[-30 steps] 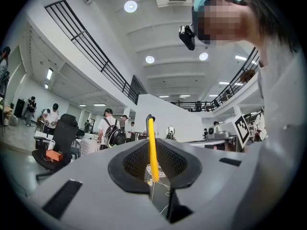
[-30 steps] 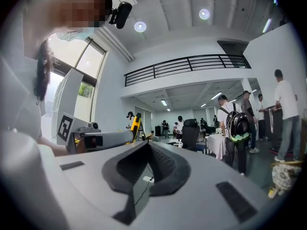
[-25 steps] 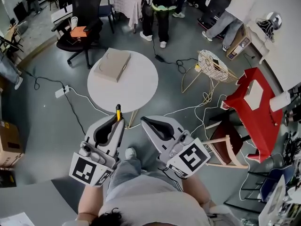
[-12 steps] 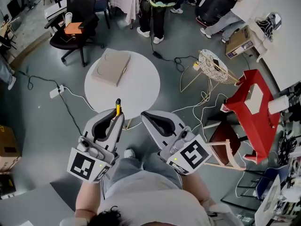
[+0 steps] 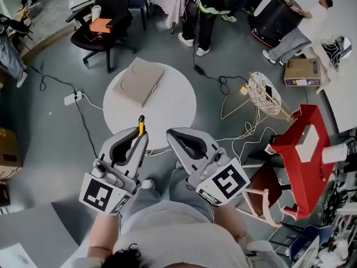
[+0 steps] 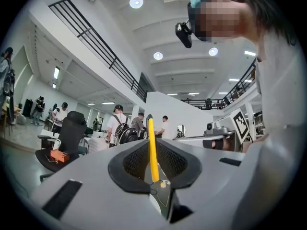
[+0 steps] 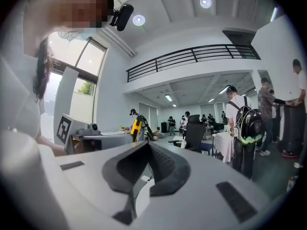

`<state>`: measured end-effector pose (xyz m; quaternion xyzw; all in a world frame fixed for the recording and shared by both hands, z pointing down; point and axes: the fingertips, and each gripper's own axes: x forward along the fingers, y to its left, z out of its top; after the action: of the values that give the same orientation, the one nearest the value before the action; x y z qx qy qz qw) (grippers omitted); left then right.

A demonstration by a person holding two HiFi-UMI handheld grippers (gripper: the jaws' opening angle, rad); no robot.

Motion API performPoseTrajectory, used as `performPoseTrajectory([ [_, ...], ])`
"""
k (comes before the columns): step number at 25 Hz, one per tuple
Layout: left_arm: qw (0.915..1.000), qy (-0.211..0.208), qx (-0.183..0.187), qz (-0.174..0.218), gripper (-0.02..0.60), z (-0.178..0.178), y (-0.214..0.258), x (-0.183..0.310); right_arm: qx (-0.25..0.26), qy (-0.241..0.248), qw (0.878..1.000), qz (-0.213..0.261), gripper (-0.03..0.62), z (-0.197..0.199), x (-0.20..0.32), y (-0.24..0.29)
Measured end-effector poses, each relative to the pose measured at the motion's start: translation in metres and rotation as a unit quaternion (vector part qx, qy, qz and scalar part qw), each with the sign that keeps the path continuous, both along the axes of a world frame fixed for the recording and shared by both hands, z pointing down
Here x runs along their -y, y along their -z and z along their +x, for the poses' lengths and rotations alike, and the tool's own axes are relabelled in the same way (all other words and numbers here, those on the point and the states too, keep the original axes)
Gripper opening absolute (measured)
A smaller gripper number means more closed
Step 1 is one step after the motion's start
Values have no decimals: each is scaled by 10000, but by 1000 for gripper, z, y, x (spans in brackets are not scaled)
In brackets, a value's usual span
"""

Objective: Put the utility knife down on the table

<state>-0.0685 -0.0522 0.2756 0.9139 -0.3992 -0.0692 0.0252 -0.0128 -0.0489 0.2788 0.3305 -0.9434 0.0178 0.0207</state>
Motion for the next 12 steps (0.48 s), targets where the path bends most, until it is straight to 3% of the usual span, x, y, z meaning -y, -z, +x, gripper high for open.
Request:
performPoseTrajectory([
  [12, 9930, 1145, 23, -288, 48, 44, -18, 71, -110, 1221, 9924, -141, 8, 36, 86, -8],
])
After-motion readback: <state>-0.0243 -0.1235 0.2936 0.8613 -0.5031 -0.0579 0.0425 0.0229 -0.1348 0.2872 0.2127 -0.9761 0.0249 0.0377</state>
